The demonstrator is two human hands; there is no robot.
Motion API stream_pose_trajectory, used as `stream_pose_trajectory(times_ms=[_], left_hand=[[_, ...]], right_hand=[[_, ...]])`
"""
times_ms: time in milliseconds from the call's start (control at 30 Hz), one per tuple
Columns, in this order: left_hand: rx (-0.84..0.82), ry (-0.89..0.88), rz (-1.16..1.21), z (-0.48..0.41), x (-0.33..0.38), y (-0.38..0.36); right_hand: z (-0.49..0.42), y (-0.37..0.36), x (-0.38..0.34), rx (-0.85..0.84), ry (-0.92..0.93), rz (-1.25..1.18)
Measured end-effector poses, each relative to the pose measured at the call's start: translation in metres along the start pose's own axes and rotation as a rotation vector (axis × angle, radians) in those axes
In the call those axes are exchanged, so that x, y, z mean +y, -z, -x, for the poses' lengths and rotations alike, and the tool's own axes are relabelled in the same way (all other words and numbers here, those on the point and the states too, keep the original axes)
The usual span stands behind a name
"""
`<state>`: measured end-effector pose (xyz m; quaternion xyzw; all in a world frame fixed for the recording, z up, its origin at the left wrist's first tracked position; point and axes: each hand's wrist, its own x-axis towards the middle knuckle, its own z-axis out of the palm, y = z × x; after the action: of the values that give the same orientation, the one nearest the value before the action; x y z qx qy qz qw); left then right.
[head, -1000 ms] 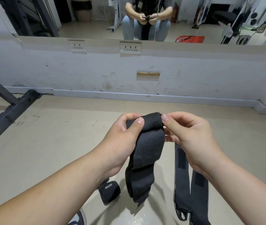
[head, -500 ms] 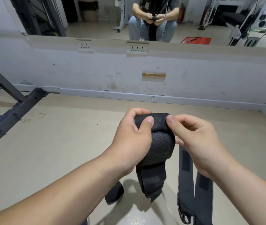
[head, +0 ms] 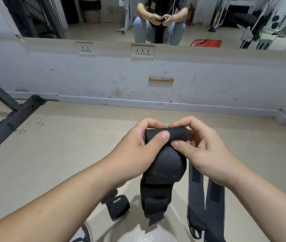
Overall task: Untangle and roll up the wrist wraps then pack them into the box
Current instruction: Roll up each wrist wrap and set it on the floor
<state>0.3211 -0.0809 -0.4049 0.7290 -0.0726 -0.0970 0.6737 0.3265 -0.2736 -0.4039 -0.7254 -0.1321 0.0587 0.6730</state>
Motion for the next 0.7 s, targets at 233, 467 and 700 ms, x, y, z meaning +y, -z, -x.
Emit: stream_pose_trajectory(times_ms=[233, 467, 700], left_hand=[[-0.071, 0.128, 0.275, -0.002, -0.002, 0.006], [-0.101, 0.257, 0.600, 0.001, 0.006, -0.002], [0.036, 0.113, 0.412, 0.005, 0.004, -0.007]], right_hand=[[-0.005, -0.008, 0.001, 0.070, 0.069, 0.074], [-0.002, -0.016, 0.001, 0.106, 0.182, 0.262], [-0.002, -0.025, -0.001, 0.053, -0.037, -0.050]])
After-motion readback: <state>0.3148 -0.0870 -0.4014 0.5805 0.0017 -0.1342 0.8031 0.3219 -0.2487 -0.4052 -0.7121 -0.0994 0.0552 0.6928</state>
